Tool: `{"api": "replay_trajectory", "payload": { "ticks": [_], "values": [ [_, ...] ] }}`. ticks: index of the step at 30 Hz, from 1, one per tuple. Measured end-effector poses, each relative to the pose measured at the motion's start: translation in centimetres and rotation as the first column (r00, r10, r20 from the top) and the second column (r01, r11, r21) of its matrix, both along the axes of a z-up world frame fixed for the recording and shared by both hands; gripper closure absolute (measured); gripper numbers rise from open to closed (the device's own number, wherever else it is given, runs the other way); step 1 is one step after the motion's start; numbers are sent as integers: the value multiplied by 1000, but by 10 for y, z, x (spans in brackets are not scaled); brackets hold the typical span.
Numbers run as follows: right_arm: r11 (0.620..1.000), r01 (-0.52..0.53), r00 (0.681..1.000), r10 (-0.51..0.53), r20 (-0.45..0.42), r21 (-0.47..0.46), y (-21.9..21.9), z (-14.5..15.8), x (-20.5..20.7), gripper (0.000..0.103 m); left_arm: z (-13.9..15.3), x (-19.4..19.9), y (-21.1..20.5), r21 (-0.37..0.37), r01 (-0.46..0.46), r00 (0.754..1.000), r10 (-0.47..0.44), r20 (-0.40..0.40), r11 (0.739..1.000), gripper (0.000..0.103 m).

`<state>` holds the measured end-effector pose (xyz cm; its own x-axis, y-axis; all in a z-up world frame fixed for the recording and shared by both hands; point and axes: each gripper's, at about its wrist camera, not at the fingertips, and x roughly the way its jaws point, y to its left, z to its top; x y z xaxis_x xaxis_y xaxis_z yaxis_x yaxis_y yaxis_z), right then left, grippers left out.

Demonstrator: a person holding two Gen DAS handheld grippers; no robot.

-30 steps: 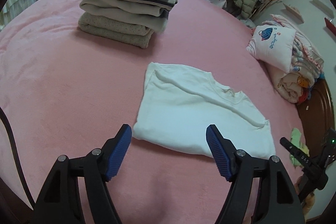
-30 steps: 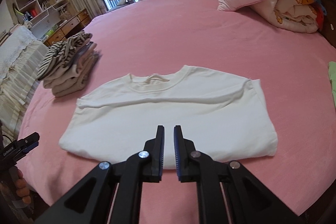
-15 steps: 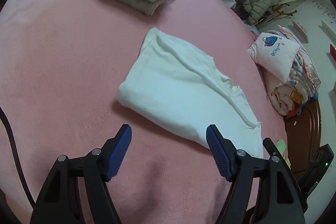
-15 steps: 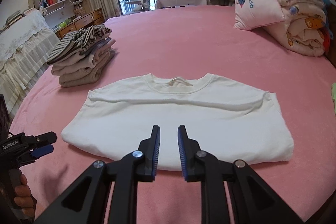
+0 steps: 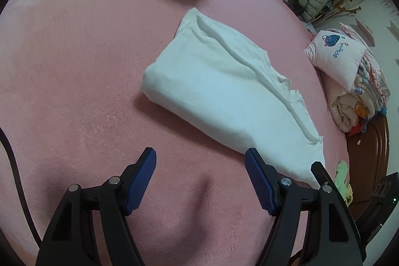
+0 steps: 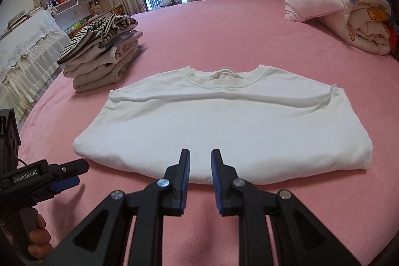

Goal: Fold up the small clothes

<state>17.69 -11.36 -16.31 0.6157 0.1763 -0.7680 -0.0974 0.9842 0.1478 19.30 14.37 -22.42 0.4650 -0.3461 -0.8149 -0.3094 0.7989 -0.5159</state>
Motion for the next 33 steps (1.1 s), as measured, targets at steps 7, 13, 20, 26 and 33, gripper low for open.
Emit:
{"api": "replay_trajectory", "payload": {
  "ticks": [7, 13, 20, 26, 33],
  "values": [
    [1000, 6, 1000, -6, 2, 4, 2, -5, 1, 86, -11, 5, 1, -62, 10, 1000, -10, 5, 998, 31],
    [1000, 9, 1000, -9, 26, -6, 2, -8, 1, 86, -27, 11, 4, -166, -8, 1000, 11, 17, 986, 30],
    [999, 0, 999, 1, 43, -38, 7, -19, 3, 86, -45, 27, 17, -309, -66, 993, 92, 71, 949, 29],
    [999, -13, 999, 16, 50, -45, 12, -24, 8, 87, -59, 48, 18, -342, -106, 985, 146, 93, 934, 28],
    [999, 8, 999, -5, 53, -43, 10, -30, 18, 87, -58, 64, 19, -296, -127, 974, 174, 141, 947, 32]
  ]
}}
